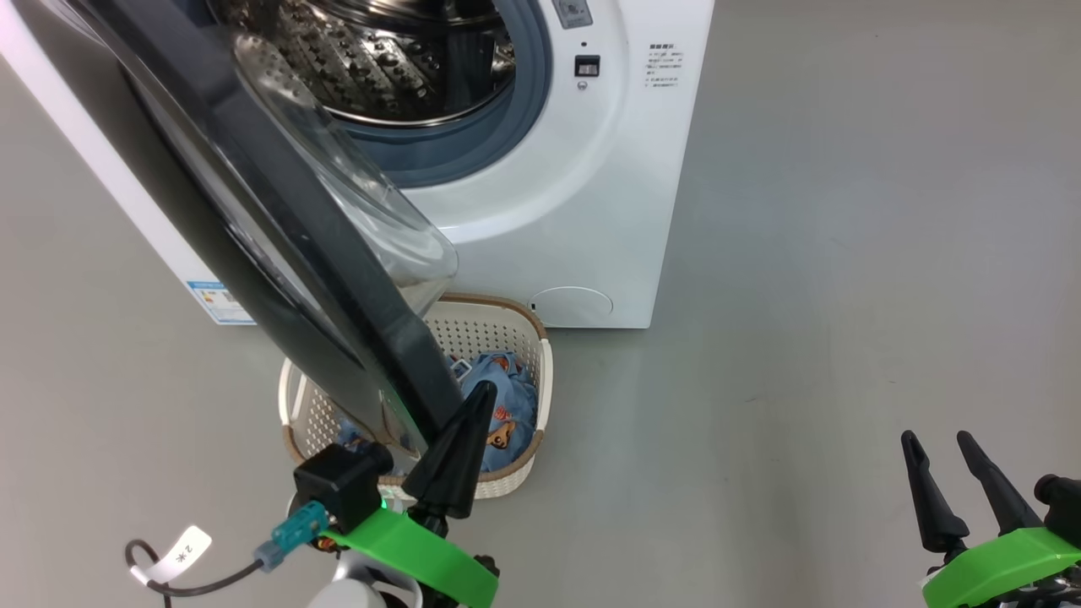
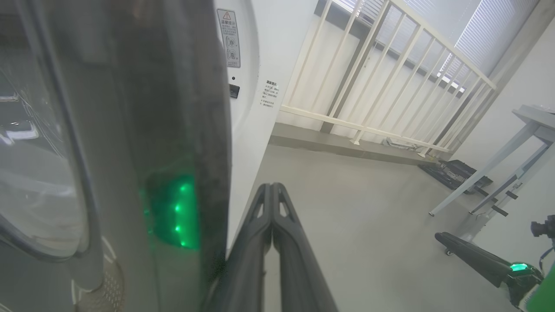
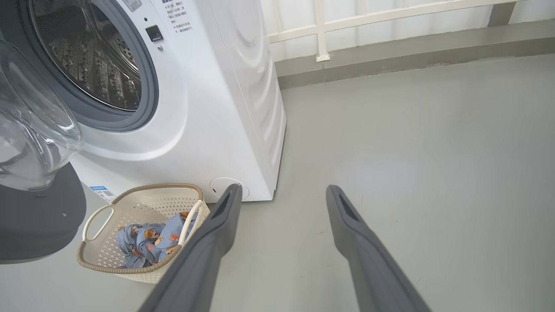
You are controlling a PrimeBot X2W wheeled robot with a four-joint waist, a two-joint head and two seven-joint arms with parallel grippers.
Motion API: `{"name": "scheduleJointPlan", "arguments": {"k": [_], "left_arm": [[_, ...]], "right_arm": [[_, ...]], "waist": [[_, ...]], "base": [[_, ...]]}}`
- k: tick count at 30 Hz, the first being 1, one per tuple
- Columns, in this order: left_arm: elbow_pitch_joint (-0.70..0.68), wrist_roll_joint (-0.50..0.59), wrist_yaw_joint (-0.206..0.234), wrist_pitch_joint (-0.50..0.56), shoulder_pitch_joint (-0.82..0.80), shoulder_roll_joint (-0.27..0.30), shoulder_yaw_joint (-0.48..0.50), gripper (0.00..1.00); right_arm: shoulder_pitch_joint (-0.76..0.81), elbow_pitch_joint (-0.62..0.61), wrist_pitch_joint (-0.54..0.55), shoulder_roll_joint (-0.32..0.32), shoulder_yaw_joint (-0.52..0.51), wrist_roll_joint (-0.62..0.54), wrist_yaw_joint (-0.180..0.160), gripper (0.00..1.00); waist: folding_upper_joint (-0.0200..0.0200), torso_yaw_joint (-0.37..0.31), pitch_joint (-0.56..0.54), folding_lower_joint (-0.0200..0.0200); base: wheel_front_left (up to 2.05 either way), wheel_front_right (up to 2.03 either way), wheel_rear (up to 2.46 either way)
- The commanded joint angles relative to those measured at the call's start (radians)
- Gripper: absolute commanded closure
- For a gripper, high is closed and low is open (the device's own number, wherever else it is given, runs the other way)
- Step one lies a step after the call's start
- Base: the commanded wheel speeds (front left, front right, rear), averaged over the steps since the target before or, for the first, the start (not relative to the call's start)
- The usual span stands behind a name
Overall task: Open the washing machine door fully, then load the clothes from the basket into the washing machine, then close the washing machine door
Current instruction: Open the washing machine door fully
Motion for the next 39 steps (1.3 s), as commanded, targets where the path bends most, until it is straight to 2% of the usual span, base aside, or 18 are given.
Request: {"name": "scheduleJointPlan", "arguments": {"k": [1, 16, 39], "left_arm": [[-0.009, -0.011, 0.002, -0.012, -0.045, 0.006, 0.040, 1.00], [-0.034, -0.034, -0.009, -0.013, -0.066, 0.006, 0.033, 1.00], [-0.009, 0.016, -0.029, -0.013, 0.006, 0.007, 0.146, 1.00]], "right_arm": [[0.010, -0.027, -0.012, -0.027, 0.017, 0.002, 0.003, 0.00], [0.002, -0.032, -0.012, -0.030, 0.026, -0.003, 0.003, 0.00], [0.014, -0.049, -0.012, -0.026, 0.031, -0.012, 0.003, 0.00]], "waist": [[0.0000, 0.004, 0.002, 0.0000], [0.0000, 0.025, 0.007, 0.0000], [0.0000, 0.055, -0.005, 0.0000]], "base": [[0.00, 0.00, 0.00], [0.00, 0.00, 0.00], [0.00, 0.00, 0.00]]}}
